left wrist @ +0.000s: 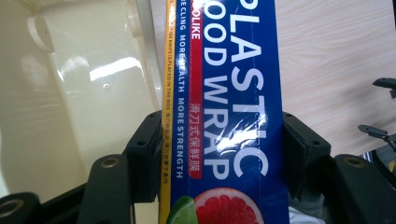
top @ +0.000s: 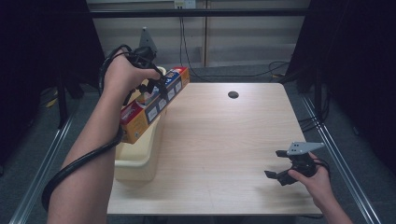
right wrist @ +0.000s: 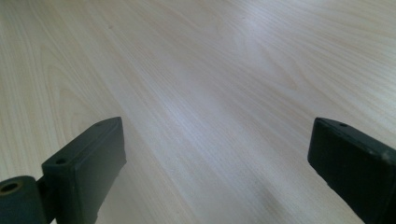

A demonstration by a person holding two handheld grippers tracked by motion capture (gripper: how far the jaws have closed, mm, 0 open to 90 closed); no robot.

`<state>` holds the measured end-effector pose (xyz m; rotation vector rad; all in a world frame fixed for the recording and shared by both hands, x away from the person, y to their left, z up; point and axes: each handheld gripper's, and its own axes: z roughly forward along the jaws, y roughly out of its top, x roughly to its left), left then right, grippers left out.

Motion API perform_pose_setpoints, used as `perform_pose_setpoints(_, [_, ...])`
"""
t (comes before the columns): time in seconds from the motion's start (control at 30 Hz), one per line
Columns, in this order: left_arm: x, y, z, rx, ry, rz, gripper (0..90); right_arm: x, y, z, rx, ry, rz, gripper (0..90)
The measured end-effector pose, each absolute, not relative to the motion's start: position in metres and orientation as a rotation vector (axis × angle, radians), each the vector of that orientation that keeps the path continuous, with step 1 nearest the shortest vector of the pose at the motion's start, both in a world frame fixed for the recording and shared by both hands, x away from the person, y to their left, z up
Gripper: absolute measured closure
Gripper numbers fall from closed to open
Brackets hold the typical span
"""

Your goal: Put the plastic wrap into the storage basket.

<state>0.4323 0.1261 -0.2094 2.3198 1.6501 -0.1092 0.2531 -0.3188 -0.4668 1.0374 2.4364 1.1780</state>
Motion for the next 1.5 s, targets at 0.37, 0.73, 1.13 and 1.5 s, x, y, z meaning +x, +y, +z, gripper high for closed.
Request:
perform_pose_setpoints(0.37, [0.430,0.131,-0.200,2.284,1.670,-0.074,40.8,0.253,-0.319,-0.467,1.039,2.438,1.185,3.8])
perform_pose_setpoints(0.73, [0.427,0.144,-0.194,2.259,1.692,-0.063,40.8,0.255,-0.317,-0.467,1.033,2.442,1.181,3.9])
perform_pose_setpoints(1.13, [0.423,0.159,-0.190,2.230,1.728,-0.043,40.8,0.261,-0.310,-0.466,1.010,2.467,1.183,3.8])
perform_pose_setpoints(1.5, [0.418,0.177,-0.194,2.187,1.788,-0.019,40.8,0.264,-0.306,-0.466,0.987,2.473,1.185,3.9])
